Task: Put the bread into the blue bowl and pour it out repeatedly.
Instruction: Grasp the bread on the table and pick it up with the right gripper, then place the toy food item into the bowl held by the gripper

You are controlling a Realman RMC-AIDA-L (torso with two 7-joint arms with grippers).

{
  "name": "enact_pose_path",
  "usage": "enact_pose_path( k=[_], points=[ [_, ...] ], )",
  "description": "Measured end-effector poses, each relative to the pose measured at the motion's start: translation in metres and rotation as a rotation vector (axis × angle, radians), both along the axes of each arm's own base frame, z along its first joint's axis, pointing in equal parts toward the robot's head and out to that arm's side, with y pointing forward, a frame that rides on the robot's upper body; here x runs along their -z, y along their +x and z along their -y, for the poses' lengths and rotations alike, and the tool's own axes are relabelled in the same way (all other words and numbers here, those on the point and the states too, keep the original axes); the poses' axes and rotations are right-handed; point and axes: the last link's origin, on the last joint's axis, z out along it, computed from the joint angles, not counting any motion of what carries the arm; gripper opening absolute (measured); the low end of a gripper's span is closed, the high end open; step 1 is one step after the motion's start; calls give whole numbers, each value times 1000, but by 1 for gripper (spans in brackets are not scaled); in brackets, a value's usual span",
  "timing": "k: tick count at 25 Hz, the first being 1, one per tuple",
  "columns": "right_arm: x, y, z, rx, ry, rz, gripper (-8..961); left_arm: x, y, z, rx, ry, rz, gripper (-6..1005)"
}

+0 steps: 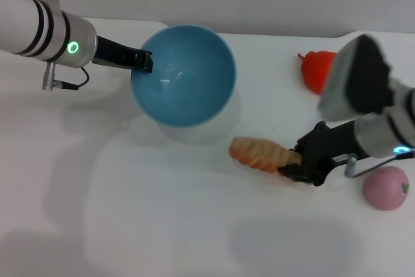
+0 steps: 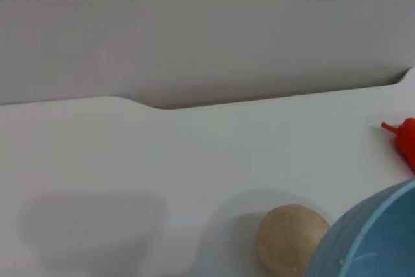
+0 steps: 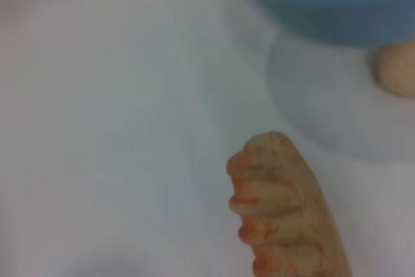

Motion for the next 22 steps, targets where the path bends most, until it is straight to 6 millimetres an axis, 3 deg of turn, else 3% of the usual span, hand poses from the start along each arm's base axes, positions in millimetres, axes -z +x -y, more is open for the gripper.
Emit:
enact_pose_path(
  k=[4, 5, 6, 13, 18, 22],
  points=[
    [-34, 7, 13, 73, 2, -298, 275, 2, -2, 2, -4, -14, -4, 26],
    [-53, 11, 22, 69, 13, -455, 270, 3, -2, 3, -7, -20, -5, 26],
    [-53, 11, 22, 69, 13, -455, 266, 5, -4, 4, -12, -30, -8, 26],
    [-121, 35, 56, 10, 169, -866, 209, 11, -8, 6, -29, -68, -21, 24],
    [-136, 30, 58, -99, 245, -977, 176, 28, -2, 10, -15, -133, -38, 25],
    [-125, 18, 46, -150, 223, -1008, 171, 54, 14, 17, 20, -217, -17, 26]
  ],
)
